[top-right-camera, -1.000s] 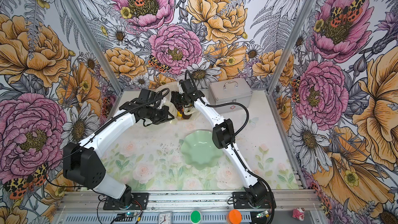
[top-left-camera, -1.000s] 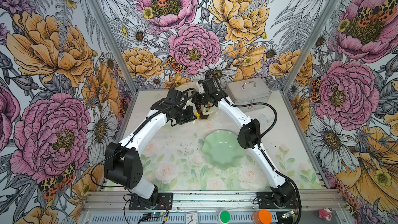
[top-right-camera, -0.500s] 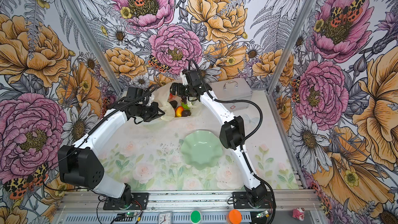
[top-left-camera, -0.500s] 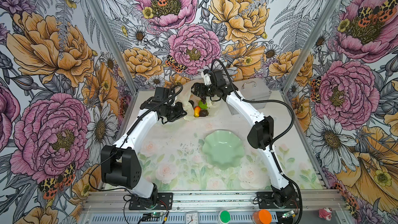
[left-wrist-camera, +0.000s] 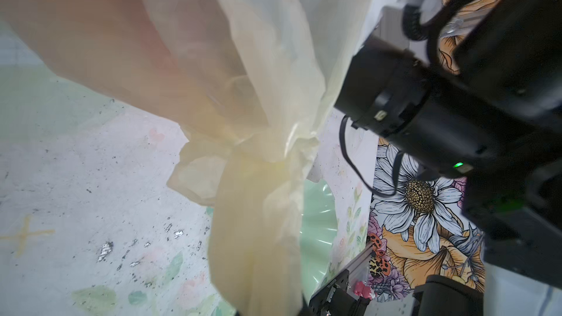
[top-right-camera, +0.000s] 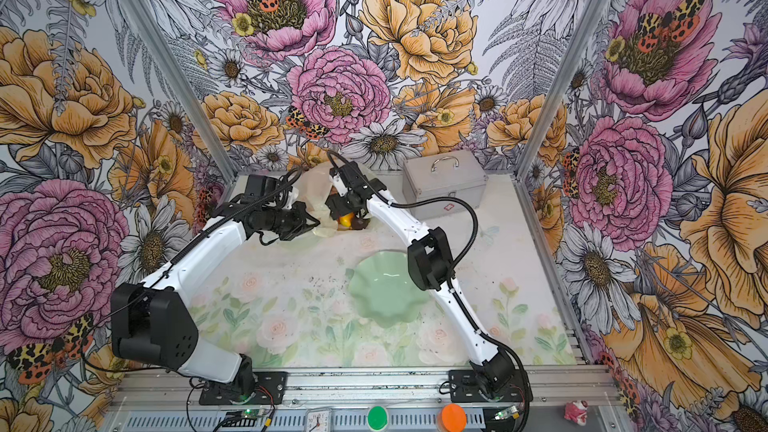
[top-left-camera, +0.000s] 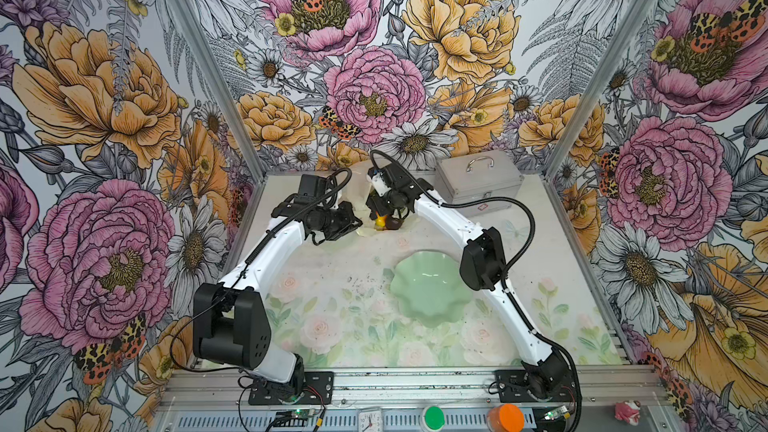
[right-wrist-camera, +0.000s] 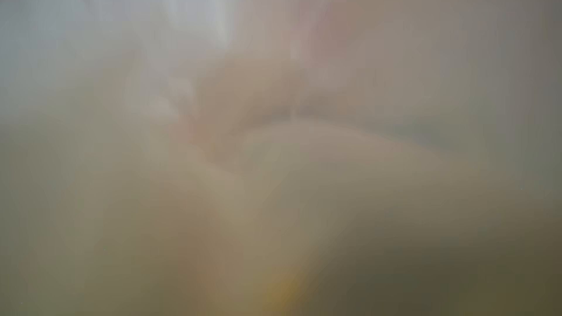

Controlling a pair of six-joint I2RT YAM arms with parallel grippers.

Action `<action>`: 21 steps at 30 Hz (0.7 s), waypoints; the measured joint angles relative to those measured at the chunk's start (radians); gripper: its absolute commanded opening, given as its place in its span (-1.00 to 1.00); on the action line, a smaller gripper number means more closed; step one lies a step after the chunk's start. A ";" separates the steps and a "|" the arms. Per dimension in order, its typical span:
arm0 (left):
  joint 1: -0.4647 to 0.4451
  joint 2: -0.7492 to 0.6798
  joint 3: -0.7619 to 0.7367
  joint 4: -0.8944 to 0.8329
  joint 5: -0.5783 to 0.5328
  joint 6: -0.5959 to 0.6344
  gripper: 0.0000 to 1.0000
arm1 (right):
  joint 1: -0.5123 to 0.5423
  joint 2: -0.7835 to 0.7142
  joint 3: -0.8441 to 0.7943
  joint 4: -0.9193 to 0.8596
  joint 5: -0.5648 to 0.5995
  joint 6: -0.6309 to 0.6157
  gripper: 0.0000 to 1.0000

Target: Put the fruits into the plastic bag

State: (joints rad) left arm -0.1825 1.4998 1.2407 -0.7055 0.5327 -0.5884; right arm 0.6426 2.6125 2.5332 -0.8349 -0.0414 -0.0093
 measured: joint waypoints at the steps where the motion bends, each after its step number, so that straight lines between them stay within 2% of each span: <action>1: 0.007 -0.007 -0.012 0.000 0.000 -0.001 -1.00 | 0.016 0.000 -0.008 -0.015 0.052 -0.080 0.99; 7: 0.033 -0.015 -0.026 0.000 0.000 -0.008 -1.00 | 0.083 -0.054 -0.051 0.105 0.289 -0.484 0.99; 11: 0.050 -0.027 -0.037 0.001 0.002 -0.008 -1.00 | 0.099 -0.095 -0.071 0.221 0.386 -0.666 0.99; 18: 0.072 -0.027 -0.039 0.001 0.011 -0.008 -1.00 | 0.098 -0.157 -0.103 0.309 0.385 -0.749 1.00; 21: 0.072 -0.027 -0.039 0.008 0.015 -0.008 -1.00 | 0.099 -0.186 -0.150 0.322 0.351 -0.793 1.00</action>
State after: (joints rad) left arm -0.1101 1.4727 1.2018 -0.6975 0.5480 -0.5964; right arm 0.7414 2.4264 2.3833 -0.5133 0.3092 -0.8021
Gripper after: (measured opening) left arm 0.050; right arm 0.996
